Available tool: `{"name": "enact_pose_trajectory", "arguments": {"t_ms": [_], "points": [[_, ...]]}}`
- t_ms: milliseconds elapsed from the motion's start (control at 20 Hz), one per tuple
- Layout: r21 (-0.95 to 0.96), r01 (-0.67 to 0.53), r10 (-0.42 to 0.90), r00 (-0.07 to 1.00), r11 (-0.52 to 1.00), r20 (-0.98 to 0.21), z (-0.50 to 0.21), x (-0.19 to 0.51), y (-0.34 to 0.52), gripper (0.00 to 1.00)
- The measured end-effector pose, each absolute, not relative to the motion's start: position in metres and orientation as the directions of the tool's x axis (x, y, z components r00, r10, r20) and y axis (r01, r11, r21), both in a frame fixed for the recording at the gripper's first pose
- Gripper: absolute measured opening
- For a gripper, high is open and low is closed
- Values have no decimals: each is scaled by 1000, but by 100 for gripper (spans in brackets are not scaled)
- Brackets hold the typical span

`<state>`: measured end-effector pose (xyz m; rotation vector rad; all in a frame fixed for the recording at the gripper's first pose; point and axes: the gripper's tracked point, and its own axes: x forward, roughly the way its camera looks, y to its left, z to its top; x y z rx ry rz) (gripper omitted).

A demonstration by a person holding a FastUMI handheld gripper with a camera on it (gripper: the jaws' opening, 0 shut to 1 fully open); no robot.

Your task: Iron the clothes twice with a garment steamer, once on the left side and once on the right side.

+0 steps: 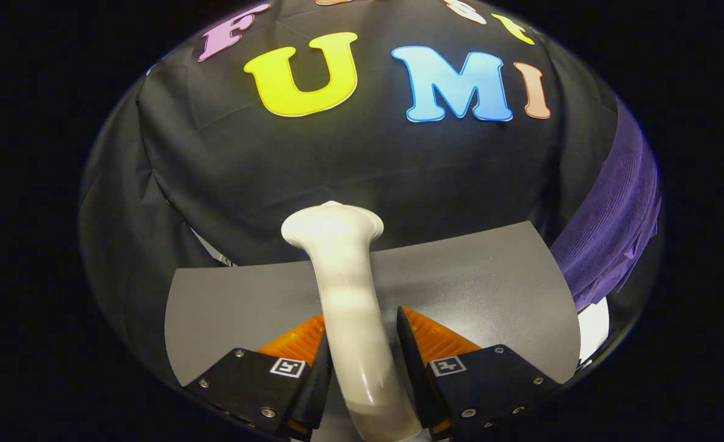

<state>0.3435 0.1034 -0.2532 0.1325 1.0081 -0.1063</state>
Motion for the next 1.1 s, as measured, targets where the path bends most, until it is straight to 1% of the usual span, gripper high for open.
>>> {"name": "enact_pose_trajectory", "arguments": {"t_ms": [100,350,450,600,850,1100], "points": [[64,150,-30,554,987,-832,-251,344,101,50],[-28,119,-96,611,992,-785,-254,346,98,42],[-42,92,-91,624,995,-776,-254,345,100,40],[14,61,-31,672,998,-740,-241,337,99,39],[22,-3,17,745,1000,-667,-220,303,82,39],[-20,10,-20,817,1000,-576,-181,264,46,39]]}}
